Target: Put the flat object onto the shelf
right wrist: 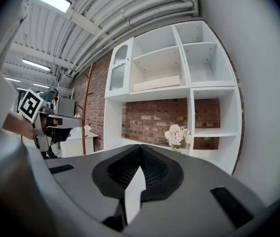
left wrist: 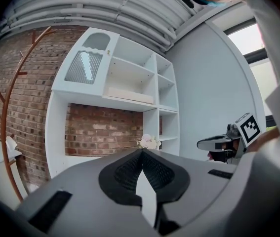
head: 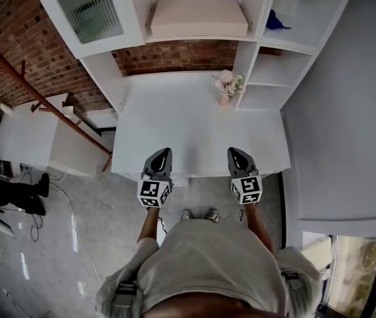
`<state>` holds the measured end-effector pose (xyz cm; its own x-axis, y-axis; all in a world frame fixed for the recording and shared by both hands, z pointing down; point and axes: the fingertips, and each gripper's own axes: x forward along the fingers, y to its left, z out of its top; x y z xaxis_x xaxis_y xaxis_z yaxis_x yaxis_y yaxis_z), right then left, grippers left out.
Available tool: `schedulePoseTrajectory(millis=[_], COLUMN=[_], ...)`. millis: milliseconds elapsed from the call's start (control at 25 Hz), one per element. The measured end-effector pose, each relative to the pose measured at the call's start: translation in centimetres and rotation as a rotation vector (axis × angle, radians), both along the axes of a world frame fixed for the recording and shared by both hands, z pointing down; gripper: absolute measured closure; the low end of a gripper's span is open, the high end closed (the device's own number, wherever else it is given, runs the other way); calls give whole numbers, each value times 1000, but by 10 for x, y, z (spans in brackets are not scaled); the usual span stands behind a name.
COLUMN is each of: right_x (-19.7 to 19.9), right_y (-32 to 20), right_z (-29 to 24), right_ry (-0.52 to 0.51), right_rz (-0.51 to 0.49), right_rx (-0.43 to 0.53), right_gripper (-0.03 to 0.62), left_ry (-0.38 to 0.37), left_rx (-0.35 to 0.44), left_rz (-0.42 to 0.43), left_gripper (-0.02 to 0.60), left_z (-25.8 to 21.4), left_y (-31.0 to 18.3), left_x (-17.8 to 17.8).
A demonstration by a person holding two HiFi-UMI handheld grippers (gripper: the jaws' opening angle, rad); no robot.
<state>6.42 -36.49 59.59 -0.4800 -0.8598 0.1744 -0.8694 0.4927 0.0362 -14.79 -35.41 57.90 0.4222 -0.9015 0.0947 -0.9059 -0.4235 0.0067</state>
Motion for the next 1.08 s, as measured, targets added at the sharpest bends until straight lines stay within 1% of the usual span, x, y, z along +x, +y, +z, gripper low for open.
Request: schedulePoseTrajectory(millis=[560,1080], right_x=[5,10], right_y=[1,4], right_z=[1,4], right_ry=[-2,-3], right_rz=[12,17], right_rx=[-8,-17], right_gripper=[565,565], left_ry=[12,30], left_rx=[-19,-38], left_rz=[32,30], left_gripper=[566,566], left_z=[7,14], left_y=[-4,3], left_x=[14,20])
